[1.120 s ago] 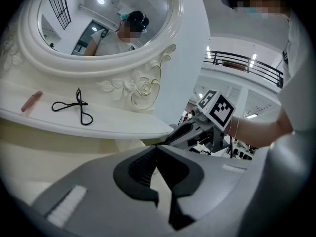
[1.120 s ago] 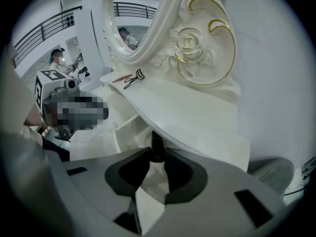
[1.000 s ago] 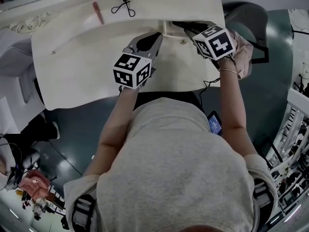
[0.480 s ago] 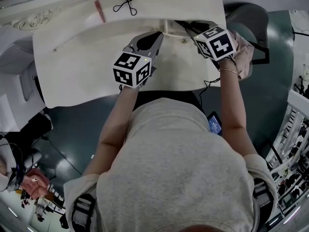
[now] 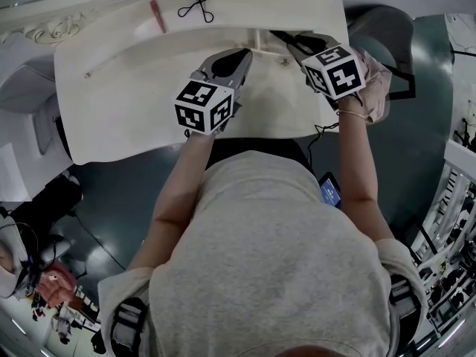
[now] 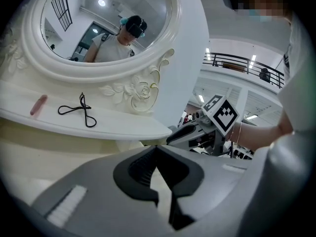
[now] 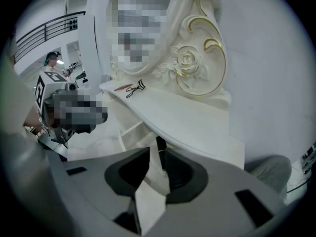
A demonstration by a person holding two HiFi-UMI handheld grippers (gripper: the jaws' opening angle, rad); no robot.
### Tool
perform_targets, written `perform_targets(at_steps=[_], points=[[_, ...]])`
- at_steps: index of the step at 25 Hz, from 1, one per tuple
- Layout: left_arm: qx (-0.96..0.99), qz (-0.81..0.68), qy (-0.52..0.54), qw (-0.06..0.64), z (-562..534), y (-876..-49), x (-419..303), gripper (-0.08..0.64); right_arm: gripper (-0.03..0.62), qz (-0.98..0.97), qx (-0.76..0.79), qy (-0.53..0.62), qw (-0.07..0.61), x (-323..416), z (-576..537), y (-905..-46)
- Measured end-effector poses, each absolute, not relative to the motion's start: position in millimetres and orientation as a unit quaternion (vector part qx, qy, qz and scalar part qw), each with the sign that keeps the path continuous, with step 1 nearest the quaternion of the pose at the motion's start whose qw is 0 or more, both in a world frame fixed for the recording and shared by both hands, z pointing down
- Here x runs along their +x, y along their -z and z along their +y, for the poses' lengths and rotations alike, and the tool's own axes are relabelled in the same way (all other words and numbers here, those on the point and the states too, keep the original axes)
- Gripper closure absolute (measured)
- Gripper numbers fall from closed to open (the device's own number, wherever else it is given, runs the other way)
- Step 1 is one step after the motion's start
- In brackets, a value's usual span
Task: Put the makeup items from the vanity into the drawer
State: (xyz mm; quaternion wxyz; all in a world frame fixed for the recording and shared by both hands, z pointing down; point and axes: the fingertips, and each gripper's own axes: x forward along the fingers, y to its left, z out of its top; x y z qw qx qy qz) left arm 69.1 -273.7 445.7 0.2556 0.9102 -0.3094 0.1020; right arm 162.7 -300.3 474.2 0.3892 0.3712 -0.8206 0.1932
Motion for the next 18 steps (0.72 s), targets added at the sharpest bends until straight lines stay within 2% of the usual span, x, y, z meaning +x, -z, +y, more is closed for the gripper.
perform_targets(at_steps=[12,18], points=[[0.919,-0.296,-0.108,0.237,-260,-433,60,0.551,0.491,-0.821,0.473,-0.150,0.283,159,-293,-427],[0.933,-0.277,-0.127,0.192,-247,-424,60,0.551,0.508,-0.823,0.520,-0.120,0.195,157,-285,-388]])
